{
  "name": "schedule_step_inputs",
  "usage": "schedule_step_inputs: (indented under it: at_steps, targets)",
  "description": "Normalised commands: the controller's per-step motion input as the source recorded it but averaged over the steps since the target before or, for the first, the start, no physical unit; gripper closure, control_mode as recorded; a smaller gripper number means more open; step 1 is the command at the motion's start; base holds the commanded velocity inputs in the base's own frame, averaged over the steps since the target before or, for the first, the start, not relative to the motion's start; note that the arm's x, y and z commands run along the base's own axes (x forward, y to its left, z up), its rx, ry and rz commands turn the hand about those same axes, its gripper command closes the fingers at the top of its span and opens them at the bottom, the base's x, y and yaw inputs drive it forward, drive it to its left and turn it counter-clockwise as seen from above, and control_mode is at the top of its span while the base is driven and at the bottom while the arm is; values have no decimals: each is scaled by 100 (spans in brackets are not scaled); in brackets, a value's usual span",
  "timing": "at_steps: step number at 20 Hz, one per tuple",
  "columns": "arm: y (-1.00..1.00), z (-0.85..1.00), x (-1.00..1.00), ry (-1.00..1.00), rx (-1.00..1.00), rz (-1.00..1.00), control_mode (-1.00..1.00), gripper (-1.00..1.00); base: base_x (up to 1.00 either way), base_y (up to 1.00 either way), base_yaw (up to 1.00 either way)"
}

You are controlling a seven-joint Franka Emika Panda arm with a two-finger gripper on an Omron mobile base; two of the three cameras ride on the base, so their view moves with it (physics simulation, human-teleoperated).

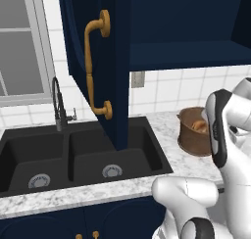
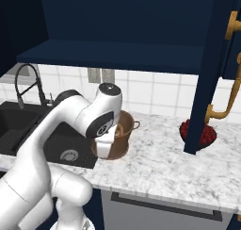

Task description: Open the cabinet, pick up the bread from the cabinet and place it in the basket. Then move the basket to the dining counter.

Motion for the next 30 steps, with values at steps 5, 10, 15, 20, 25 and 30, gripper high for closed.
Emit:
schedule_step_inputs:
  at_steps: [5,10,15,20,25,30]
  targets:
    - [60,51,-53,-12,0,7,-100,100,0,0,0]
    - [57,31,-48,-11,0,9,-100,100,0,0,0]
    - [4,3,-12,-1,0,2,100,100,-51,34,8]
    - [0,0,0,0,0,0,100,100,-99,13,20]
    - [0,0,0,0,0,0,100,100,-100,0,30]
    - [0,0,0,0,0,0,100,100,-39,12,68]
